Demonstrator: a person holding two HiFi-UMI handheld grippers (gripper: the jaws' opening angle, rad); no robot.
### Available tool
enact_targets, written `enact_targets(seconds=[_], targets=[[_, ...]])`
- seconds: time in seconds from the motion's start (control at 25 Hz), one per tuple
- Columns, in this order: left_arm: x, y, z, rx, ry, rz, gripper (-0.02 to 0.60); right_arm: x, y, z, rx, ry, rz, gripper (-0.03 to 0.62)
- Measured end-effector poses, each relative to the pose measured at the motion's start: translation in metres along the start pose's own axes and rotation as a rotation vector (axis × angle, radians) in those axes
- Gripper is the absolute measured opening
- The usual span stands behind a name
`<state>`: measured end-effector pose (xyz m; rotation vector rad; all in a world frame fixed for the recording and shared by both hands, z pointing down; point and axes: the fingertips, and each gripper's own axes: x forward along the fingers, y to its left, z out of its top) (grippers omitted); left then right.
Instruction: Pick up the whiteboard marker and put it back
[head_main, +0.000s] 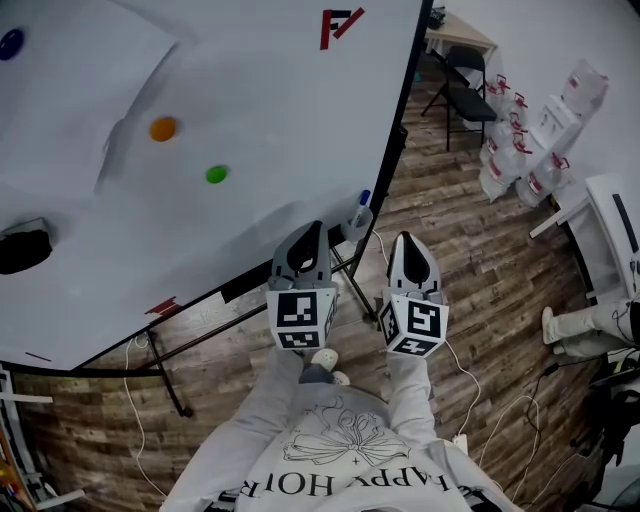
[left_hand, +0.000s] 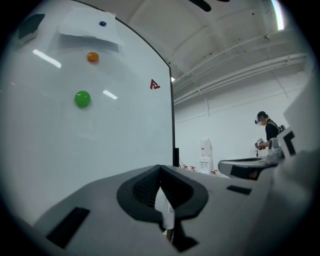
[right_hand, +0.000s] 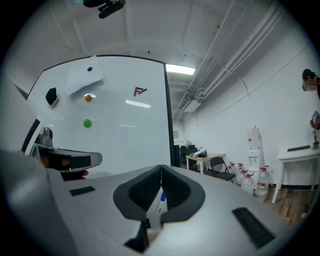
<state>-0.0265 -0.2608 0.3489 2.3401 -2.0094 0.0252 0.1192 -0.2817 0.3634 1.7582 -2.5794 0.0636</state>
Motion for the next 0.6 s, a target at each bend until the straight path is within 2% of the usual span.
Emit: enact_targets(seconds=[0.6], targets=[[0.0024, -0.0085, 0.0002, 0.021, 0.007, -0.013, 0.005, -0.0035, -0.0072, -0.0013, -0.003, 0.001, -0.006, 0.003]])
